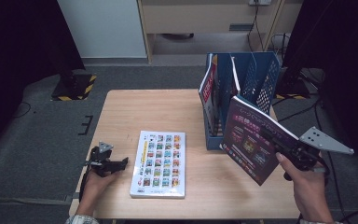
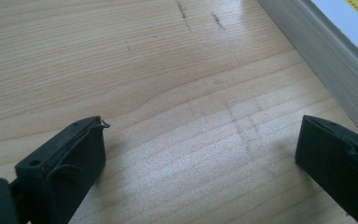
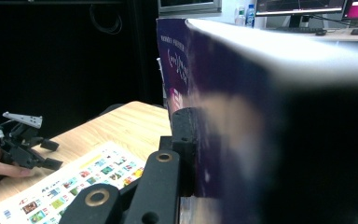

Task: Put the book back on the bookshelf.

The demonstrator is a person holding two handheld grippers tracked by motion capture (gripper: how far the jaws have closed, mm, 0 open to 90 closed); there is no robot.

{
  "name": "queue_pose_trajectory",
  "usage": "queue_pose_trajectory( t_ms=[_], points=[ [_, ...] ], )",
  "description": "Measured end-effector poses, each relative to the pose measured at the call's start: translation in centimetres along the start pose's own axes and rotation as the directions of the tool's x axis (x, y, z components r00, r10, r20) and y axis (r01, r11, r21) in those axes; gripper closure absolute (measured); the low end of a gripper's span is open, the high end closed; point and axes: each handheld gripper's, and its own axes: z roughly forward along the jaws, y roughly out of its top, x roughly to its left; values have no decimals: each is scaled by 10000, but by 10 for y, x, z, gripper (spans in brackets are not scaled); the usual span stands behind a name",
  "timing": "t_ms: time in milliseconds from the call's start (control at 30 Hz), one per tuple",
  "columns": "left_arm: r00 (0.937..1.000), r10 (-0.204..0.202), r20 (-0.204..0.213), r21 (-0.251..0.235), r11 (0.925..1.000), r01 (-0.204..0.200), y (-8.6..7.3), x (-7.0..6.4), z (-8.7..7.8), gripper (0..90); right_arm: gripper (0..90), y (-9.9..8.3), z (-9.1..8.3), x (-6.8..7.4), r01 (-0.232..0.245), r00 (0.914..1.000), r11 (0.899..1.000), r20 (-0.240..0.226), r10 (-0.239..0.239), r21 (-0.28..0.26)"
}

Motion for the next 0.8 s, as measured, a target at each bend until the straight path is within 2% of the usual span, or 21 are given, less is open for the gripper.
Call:
queue_pose_trajectory(
  t_ms=[500,800],
  points=[
    [10000,2,-3,2,10000,-2,0,0,0,8,838,20,-9,-6,67,9997,9999,255,-64,-127],
    [10000,5,-5,0,10000,-5,0,0,0,8,838,31,-11,-13,-250,9987,9992,427,264,-322]
  ],
)
